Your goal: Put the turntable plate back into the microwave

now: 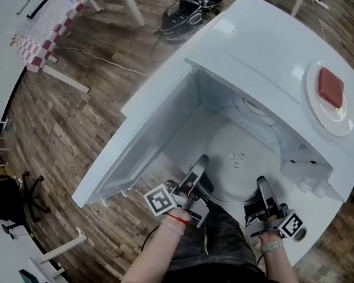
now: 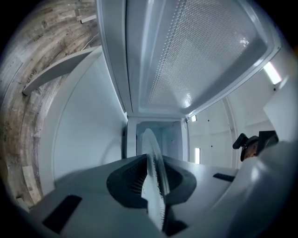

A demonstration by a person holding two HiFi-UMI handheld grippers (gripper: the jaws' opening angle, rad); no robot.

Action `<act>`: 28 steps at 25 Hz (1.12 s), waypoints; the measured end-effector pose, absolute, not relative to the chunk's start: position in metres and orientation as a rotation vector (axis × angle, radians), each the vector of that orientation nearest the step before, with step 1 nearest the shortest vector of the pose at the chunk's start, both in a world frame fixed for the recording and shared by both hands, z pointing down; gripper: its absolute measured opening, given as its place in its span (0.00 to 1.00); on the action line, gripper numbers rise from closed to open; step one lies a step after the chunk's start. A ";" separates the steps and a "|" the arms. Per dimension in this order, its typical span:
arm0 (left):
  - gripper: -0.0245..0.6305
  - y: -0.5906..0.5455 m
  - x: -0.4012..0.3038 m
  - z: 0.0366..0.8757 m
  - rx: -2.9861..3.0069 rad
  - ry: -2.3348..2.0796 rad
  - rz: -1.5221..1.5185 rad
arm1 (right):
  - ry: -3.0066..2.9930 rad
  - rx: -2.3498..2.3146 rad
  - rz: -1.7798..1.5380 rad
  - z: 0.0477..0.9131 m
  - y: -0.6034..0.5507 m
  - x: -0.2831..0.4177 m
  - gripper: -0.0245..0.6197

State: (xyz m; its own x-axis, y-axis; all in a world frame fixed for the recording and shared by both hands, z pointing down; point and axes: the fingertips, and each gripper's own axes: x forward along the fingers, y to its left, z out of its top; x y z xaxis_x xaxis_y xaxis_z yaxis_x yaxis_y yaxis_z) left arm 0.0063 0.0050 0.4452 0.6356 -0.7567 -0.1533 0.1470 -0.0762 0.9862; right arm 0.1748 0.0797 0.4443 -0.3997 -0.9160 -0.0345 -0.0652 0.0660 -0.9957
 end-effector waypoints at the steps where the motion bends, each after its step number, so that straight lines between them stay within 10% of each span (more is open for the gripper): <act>1: 0.09 0.003 0.008 0.445 1.466 -0.537 -0.808 | 1.583 -1.013 -1.419 0.444 0.079 0.176 0.10; 28: 0.09 -0.054 0.031 0.460 1.404 -0.549 -0.771 | 1.428 -1.162 -1.385 0.466 0.035 0.192 0.10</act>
State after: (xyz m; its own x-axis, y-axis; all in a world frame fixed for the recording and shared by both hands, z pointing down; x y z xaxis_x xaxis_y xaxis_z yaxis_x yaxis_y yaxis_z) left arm 0.0313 -0.0541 0.4605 0.6496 -0.7534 -0.1020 0.1503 -0.0043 0.9886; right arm 0.1915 0.0352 0.4660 -0.2451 -0.9684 0.0454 -0.0750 -0.0278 -0.9968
